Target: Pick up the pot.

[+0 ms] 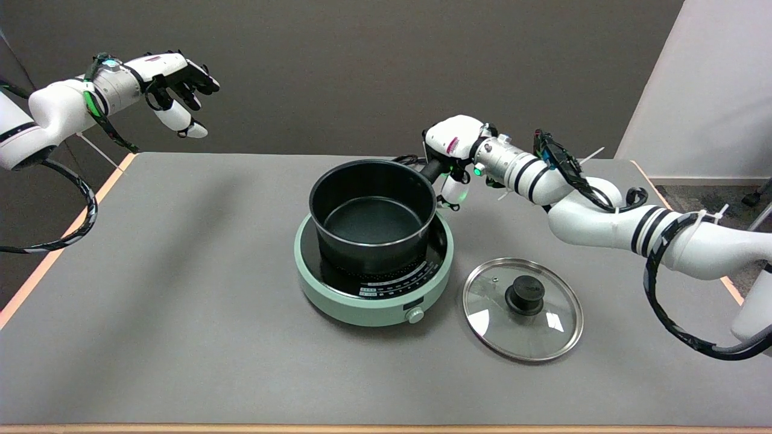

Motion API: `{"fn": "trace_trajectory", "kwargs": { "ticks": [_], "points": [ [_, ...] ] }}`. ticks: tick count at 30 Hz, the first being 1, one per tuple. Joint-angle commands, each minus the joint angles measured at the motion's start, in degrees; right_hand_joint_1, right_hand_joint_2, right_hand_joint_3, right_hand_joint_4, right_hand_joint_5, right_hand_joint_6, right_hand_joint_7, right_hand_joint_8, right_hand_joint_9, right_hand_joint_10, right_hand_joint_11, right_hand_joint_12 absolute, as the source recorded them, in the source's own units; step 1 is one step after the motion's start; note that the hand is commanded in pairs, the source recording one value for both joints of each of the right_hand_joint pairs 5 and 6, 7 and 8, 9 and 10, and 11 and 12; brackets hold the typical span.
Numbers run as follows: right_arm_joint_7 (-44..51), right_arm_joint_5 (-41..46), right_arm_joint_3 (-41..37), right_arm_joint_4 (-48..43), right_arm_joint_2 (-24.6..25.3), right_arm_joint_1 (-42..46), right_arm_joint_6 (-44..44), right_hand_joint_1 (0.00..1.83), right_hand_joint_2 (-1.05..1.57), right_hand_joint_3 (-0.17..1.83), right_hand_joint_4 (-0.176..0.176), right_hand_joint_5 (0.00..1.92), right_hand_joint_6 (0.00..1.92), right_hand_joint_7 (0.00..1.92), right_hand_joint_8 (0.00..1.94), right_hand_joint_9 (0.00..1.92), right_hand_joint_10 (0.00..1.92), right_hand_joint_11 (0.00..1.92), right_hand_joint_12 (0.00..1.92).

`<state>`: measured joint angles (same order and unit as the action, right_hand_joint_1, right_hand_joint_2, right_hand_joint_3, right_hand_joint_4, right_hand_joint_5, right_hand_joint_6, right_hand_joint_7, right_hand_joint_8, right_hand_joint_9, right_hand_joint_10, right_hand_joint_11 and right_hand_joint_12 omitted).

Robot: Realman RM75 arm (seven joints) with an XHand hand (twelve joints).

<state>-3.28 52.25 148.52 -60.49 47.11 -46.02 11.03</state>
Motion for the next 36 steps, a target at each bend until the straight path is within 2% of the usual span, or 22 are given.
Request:
{"fn": "trace_trajectory", "kwargs": {
  "ticks": [1, 8, 13, 24, 36],
  "points": [
    [-0.1, 0.3, 0.0, 0.4, -0.1, 0.2, 0.4, 1.12, 0.43, 0.7, -0.008, 1.9, 1.9, 1.9, 1.9, 1.9, 1.9, 1.9, 1.9],
    [-0.3, 0.4, 0.0, 0.6, -0.1, 0.3, 0.4, 1.06, 0.77, 0.63, -0.018, 1.88, 1.88, 1.88, 1.88, 1.88, 1.88, 1.88, 1.88],
    [-3.1, 0.4, 0.0, 1.3, -0.1, 0.1, 0.4, 1.05, 0.86, 0.61, -0.034, 1.82, 1.82, 1.82, 1.82, 1.82, 1.82, 1.82, 1.82],
    [-6.1, 0.4, -0.1, 2.3, -0.1, -0.2, 0.4, 1.06, 0.81, 0.64, -0.068, 1.72, 1.72, 1.72, 1.72, 1.72, 1.72, 1.72, 1.72],
    [-5.9, 0.4, -0.4, 1.2, -3.0, -2.7, 0.9, 1.09, 0.81, 0.67, -0.088, 1.66, 1.66, 1.66, 1.66, 1.66, 1.66, 1.66, 1.66]
  ]
}}
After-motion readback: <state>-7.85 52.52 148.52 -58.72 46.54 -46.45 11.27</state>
